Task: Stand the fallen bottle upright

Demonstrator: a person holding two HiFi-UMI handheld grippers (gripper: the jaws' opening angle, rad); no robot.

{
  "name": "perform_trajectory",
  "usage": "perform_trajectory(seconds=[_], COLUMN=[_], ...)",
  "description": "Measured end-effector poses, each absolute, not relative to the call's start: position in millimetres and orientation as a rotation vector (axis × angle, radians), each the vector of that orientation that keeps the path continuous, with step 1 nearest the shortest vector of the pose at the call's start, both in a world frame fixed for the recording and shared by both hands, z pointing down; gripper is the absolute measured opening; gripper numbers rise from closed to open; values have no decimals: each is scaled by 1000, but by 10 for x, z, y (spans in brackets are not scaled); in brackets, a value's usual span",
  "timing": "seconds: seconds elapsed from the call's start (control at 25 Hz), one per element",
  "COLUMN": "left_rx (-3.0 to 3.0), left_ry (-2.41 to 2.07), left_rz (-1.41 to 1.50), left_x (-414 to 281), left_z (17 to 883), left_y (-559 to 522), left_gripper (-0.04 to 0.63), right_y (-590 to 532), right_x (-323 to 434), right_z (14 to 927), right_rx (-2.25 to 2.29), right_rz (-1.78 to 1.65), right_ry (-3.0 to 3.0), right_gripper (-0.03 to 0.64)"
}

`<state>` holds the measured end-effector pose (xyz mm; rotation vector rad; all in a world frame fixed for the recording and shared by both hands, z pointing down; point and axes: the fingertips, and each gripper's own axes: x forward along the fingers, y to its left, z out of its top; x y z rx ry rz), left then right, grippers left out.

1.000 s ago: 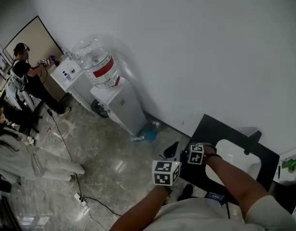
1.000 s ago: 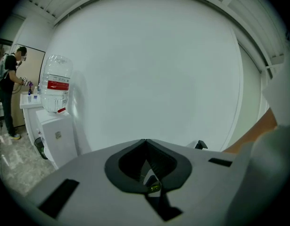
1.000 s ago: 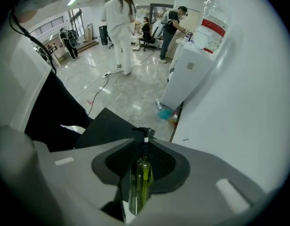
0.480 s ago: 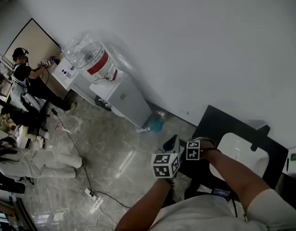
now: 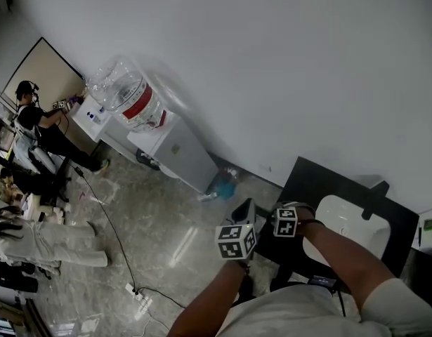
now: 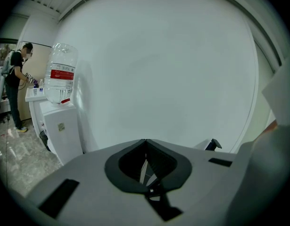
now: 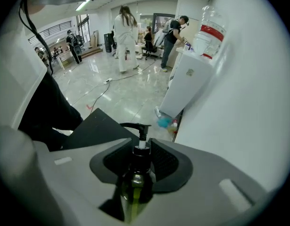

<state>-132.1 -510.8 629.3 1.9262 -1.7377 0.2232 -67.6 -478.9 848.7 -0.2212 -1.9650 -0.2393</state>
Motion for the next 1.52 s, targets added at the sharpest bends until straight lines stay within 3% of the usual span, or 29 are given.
perform_trajectory(seconds=[0.44,0.68,1.32,1.52], left_rx=[2019,2099,2210,2250], left_ry=[-1694,-1634,-1513,-1487], left_rz=[231,270,253,225], left_x=[-1148,-889,-706,-739], left_z=[6042,5962,5884,5759], left_y=[-5224,-5222,-4916,-4706], left_gripper=[9,9,9,9], right_y=[-5415,-5323,-5092,-4890], right_x=[-188,282,406,383], right_z=[7575,7518,7146,6705], right_rx=[467,827,1016,1132], right_rz=[71,233,262,226], right_ry=[-2306,-2379,-2412,-2452], right_gripper=[120,120,135,58])
